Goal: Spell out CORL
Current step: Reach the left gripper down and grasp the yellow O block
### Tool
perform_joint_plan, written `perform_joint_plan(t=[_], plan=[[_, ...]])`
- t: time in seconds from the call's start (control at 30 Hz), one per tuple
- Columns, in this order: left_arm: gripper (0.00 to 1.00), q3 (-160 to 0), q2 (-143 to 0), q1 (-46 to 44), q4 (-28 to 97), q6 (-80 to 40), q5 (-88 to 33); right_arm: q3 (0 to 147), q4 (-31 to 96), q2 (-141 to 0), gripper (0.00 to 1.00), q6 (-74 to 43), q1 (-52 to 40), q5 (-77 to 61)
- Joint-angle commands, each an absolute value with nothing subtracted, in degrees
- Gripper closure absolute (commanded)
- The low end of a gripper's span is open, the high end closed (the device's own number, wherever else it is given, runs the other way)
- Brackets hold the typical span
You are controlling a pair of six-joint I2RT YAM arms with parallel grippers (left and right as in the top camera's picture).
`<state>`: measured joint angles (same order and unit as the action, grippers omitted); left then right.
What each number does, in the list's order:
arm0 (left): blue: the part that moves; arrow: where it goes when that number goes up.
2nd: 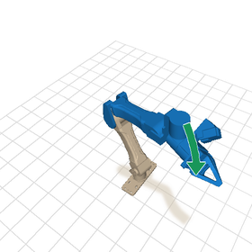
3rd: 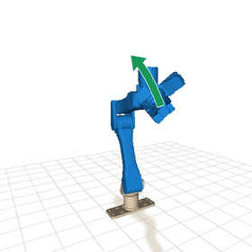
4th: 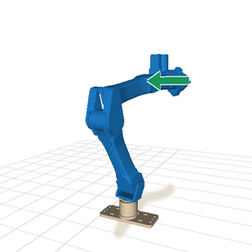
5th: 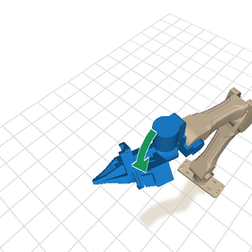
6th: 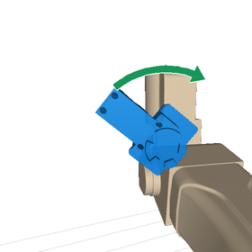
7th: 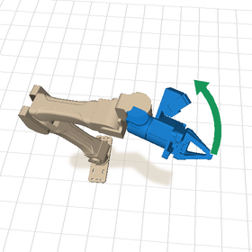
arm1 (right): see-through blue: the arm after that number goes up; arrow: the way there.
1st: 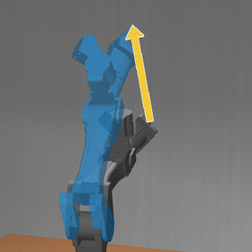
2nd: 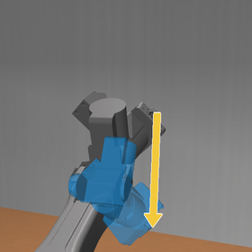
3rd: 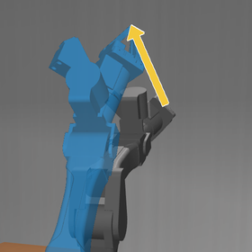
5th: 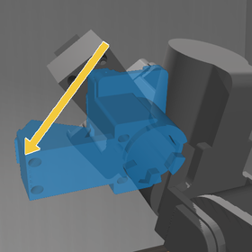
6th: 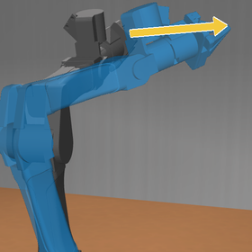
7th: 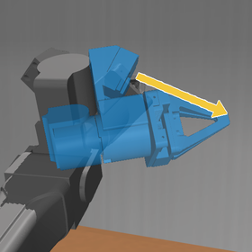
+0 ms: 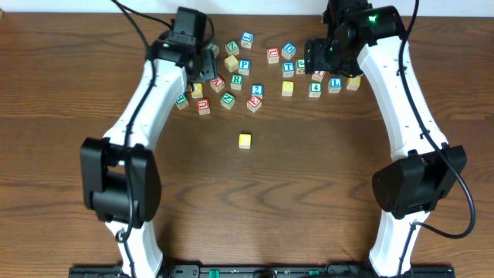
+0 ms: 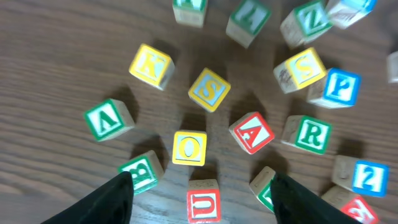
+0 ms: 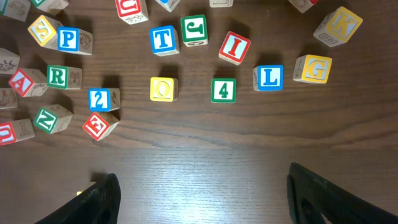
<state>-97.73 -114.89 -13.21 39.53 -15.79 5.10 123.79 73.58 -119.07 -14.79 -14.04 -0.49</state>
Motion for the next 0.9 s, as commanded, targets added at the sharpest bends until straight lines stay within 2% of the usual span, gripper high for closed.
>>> perform_joint_plan(t=[0.0, 0.87], plan=[[0.33, -98.96, -118.48, -13.3, 38.89, -16.62, 6.31, 124.86, 73.97, -117.54, 0.19, -14.06, -13.91, -0.8], [0.33, -98.59, -129.19, -12.08, 34.37, -14.0, 6.87, 124.77, 74.22, -117.54, 0.18, -14.06, -13.98, -0.8]])
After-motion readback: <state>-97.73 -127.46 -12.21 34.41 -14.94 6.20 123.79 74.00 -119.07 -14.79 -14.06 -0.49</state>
